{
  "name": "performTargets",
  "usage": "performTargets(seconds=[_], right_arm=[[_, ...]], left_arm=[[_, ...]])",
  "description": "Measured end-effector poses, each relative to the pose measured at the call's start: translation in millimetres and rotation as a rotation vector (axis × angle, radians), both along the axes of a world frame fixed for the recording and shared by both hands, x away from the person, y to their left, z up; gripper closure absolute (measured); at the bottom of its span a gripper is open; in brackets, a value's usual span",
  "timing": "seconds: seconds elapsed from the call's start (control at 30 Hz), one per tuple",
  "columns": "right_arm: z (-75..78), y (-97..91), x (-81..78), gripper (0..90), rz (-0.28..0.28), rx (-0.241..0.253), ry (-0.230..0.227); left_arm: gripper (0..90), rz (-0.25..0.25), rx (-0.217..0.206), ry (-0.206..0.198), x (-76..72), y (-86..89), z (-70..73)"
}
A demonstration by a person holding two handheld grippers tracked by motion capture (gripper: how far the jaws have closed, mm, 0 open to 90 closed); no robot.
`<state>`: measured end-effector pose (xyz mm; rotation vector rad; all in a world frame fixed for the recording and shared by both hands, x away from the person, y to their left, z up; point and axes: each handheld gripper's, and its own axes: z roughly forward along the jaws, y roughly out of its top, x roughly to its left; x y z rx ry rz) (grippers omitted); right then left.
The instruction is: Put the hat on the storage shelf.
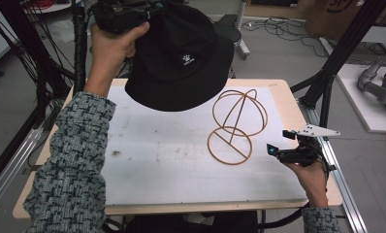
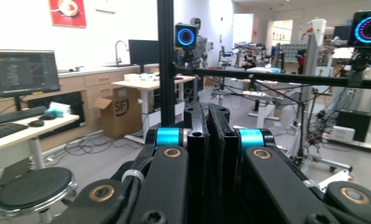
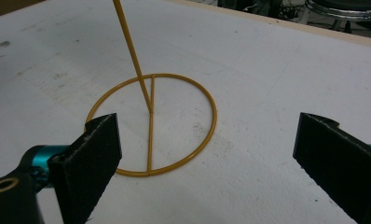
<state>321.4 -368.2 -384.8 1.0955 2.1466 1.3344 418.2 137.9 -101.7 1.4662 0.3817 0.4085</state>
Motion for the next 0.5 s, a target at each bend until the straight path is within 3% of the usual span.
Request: performTargets(seconds=[0.5], right_arm=[[1.1, -1.0, -1.2, 7.4, -0.003, 0.008, -0.002]], left_arm=[[85.8, -0.106, 0.041, 0.026, 6.8, -59.2, -10.7]])
